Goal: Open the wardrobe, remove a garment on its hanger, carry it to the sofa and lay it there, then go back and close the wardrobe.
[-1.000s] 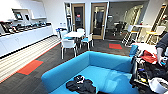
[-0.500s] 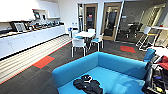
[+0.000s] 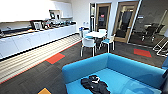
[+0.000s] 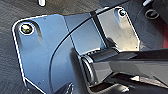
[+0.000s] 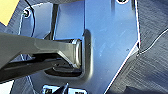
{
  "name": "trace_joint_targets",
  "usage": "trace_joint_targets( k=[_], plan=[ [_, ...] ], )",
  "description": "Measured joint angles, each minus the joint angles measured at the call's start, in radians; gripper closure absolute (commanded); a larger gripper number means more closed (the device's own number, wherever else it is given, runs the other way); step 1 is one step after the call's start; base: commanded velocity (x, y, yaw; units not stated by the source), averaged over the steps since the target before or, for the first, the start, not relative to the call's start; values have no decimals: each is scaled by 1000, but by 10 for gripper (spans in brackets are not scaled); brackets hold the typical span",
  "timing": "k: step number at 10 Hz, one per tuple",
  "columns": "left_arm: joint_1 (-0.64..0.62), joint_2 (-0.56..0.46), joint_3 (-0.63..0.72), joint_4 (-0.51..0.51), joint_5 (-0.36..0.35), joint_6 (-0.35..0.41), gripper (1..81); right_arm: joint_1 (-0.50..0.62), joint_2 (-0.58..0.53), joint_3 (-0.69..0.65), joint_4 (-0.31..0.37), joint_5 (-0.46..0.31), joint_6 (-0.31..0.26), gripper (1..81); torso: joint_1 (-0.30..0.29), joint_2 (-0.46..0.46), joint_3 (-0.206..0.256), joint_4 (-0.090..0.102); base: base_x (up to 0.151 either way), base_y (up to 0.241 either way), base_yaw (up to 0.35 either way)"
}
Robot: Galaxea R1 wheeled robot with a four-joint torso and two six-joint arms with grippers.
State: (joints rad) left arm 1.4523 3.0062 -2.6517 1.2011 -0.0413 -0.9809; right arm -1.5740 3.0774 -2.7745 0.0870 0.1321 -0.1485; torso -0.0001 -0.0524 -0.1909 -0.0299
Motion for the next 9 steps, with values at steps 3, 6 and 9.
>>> trace_joint_targets(
  k=[3,6,9],
  plan=[
    [0,-3,-1,0,1,0,10,0,0,0,0,-1,0,10,0,0,0,0,0,0,310],
    [0,3,-1,0,0,1,10,1,0,0,1,0,0,10,0,0,0,0,0,0,316],
    [0,14,-2,0,4,4,10,2,0,0,0,8,0,10,0,0,0,0,0,0,326]
  ],
)
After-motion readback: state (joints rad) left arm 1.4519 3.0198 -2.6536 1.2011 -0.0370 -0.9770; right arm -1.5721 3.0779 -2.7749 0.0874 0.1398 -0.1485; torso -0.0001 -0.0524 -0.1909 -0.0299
